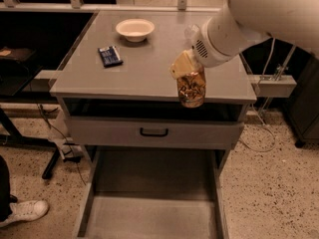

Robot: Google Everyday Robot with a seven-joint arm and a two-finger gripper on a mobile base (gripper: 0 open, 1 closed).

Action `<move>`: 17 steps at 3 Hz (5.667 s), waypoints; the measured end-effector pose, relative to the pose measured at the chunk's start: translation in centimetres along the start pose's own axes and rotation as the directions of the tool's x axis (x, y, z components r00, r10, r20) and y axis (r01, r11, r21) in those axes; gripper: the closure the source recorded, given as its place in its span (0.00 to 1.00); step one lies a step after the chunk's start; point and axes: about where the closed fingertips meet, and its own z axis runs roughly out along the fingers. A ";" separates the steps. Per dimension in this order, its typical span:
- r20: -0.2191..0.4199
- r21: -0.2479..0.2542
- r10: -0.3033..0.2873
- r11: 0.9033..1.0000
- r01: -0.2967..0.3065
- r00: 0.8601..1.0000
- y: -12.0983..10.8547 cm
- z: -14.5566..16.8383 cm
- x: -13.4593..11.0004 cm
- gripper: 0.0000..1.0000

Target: Place orange can into middle drawer

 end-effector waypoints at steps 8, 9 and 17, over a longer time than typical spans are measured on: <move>-0.344 0.021 0.335 0.937 -0.350 0.877 12.8 4.8 22.8 1.00; -0.428 -0.030 0.360 0.911 -0.412 0.829 16.2 7.1 26.2 1.00; -0.129 0.046 0.686 0.726 -0.687 0.716 10.1 19.4 26.2 1.00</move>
Offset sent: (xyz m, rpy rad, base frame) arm -0.0795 -0.0323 0.0322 -0.0395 -0.0260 -0.0663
